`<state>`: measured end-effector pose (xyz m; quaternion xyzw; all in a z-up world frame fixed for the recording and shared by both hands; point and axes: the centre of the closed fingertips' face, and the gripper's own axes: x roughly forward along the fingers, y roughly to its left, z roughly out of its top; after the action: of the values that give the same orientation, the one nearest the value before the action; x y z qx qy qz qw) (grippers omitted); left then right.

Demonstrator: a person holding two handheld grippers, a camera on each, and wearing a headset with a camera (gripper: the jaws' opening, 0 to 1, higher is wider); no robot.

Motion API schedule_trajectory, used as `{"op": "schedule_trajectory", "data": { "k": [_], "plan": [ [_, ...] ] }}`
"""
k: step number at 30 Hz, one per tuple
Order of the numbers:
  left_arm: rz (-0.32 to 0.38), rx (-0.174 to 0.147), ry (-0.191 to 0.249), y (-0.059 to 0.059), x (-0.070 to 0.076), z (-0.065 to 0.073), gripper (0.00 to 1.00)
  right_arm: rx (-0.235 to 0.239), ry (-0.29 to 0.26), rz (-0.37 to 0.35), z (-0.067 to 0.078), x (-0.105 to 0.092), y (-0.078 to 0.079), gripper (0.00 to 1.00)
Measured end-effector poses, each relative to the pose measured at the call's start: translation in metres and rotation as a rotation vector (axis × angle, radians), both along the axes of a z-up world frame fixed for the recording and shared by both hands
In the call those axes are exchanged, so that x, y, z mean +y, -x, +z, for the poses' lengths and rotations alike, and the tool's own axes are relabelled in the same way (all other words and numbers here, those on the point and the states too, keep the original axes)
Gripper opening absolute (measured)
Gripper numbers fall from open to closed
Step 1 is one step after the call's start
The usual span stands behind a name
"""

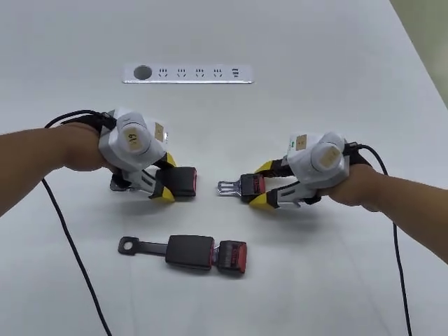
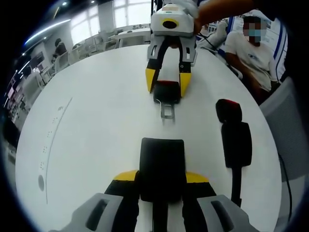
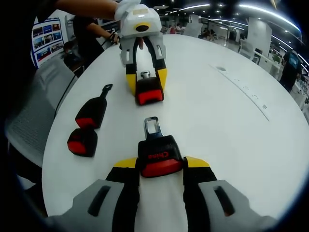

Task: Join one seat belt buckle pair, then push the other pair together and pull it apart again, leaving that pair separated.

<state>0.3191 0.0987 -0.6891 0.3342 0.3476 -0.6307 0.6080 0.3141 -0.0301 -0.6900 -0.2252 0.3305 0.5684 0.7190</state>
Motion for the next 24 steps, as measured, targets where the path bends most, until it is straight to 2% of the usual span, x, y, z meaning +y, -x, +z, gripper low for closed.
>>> {"op": "schedule_trajectory", "data": {
  "k": [9, 12, 21, 24],
  "plan": [
    [0.006, 0.004, -0.006, -0.001, 0.003, -0.002, 0.35, -0.009, -0.015, 0.016, 0.005, 0.022, -0.009, 0.33],
    [0.009, 0.005, -0.011, 0.0, 0.002, -0.002, 0.35, 0.006, -0.026, -0.005, 0.008, 0.031, -0.015, 0.33],
    [0.003, 0.002, -0.026, -0.002, 0.004, -0.003, 0.35, 0.0, -0.029, 0.031, 0.006, 0.057, -0.006, 0.33],
    [0.003, -0.002, -0.031, -0.001, 0.003, -0.002, 0.35, 0.0, -0.025, 0.036, 0.004, 0.061, -0.008, 0.33]
  ]
}}
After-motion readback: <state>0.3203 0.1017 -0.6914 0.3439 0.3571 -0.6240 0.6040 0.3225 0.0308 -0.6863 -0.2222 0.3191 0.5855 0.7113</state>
